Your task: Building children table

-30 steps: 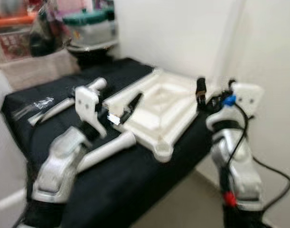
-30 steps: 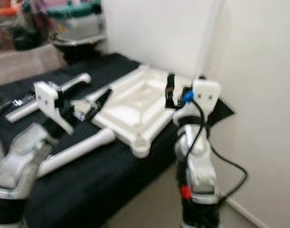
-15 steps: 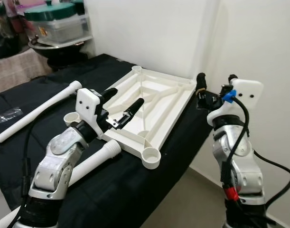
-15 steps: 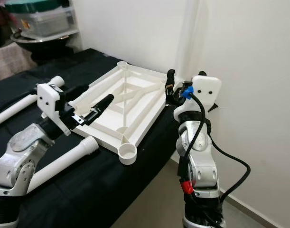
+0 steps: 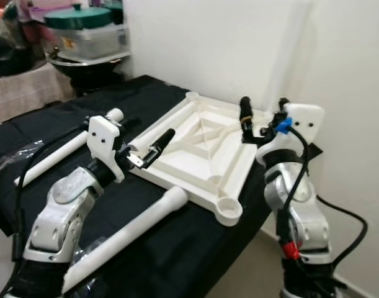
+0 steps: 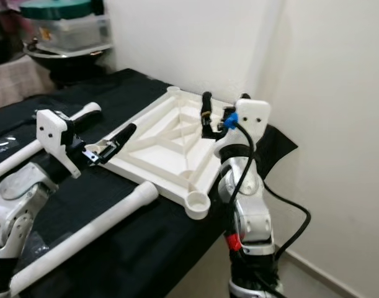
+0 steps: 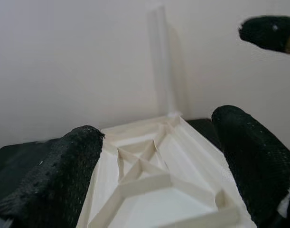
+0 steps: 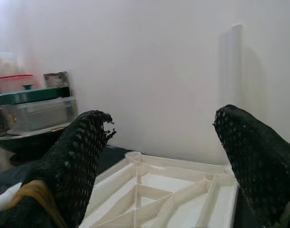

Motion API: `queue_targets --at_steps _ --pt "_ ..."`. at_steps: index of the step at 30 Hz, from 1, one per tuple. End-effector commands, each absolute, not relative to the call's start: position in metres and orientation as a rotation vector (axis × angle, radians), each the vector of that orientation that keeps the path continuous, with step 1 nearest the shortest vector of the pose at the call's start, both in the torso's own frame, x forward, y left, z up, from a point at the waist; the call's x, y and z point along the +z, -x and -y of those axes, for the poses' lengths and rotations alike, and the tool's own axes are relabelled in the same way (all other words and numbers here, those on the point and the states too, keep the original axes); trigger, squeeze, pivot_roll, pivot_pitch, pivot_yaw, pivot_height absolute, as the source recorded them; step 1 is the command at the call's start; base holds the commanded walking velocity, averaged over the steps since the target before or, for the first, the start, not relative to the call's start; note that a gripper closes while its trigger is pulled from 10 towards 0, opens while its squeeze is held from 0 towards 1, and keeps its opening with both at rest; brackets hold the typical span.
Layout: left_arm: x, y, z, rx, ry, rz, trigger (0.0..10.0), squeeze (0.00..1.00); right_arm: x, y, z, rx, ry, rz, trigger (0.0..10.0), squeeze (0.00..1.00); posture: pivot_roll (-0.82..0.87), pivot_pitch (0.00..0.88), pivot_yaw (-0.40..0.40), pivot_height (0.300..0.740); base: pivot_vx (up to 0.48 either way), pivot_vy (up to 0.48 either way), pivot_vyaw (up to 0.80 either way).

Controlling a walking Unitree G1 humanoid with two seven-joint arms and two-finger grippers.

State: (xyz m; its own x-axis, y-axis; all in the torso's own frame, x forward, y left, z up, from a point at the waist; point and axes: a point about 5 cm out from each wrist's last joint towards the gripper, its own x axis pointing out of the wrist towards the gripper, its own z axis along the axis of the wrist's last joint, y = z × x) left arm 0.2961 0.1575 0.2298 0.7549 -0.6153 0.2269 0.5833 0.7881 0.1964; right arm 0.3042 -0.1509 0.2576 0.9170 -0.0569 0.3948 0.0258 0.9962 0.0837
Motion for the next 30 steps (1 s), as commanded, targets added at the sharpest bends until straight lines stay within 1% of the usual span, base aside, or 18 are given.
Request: queue_targets --at_steps 1,7,13,16,18,20,21,24,27,30 --pt "0.224 -0.294 -0.158 -0.689 -0.127 0.254 10.0 0.0 0.255 -0.307 0.153 -0.051 -0.082 0.39 10.0 0.0 0.05 0.0 -0.064 0.74 0.0 0.0 0.0" --pt "0.215 -0.278 -0.17 -0.827 -0.219 0.162 10.0 0.0 0.254 -0.31 0.157 -0.054 -0.092 0.378 10.0 0.0 0.07 0.0 -0.074 0.74 0.0 0.0 0.0" --pt "0.205 -0.275 -0.181 -0.848 -0.269 0.089 10.0 0.0 0.253 -0.312 0.155 -0.048 -0.093 0.371 10.0 0.0 0.07 0.0 -0.071 0.74 0.0 0.0 0.0" --pt "0.197 -0.275 -0.185 -0.878 -0.29 0.009 10.0 0.0 0.253 -0.314 0.153 -0.044 -0.095 0.367 10.0 0.0 0.07 0.0 -0.059 0.74 0.0 0.0 0.0" --pt "0.182 -0.276 -0.186 -0.907 -0.31 -0.111 10.0 0.0 0.249 -0.314 0.152 -0.05 -0.101 0.35 10.0 0.0 0.07 0.0 -0.051 0.74 0.0 0.0 0.0" --pt "0.173 -0.277 -0.187 -0.902 -0.294 -0.195 10.0 0.0 0.247 -0.314 0.153 -0.055 -0.104 0.339 10.0 0.0 0.06 0.0 -0.044 0.74 0.0 0.0 0.0" --pt "0.168 -0.28 -0.187 -0.872 -0.292 -0.242 10.0 0.0 0.246 -0.314 0.153 -0.059 -0.107 0.334 10.0 0.0 0.07 0.0 -0.043 0.74 0.0 0.0 0.0" --pt "0.165 -0.282 -0.187 -0.85 -0.294 -0.274 10.0 0.0 0.245 -0.314 0.154 -0.061 -0.11 0.33 10.0 0.0 0.07 0.0 -0.043 0.74 0.0 0.0 0.0" --pt "0.152 -0.287 -0.186 -0.81 -0.296 -0.371 10.0 0.0 0.242 -0.316 0.153 -0.067 -0.118 0.311 10.0 0.0 0.06 0.0 -0.03 0.74 0.0 0.0 0.0" --pt "0.15 -0.29 -0.187 -0.788 -0.305 -0.389 10.0 0.0 0.241 -0.317 0.152 -0.069 -0.119 0.307 10.0 0.0 0.06 0.0 -0.029 0.74 0.0 0.0 0.0"
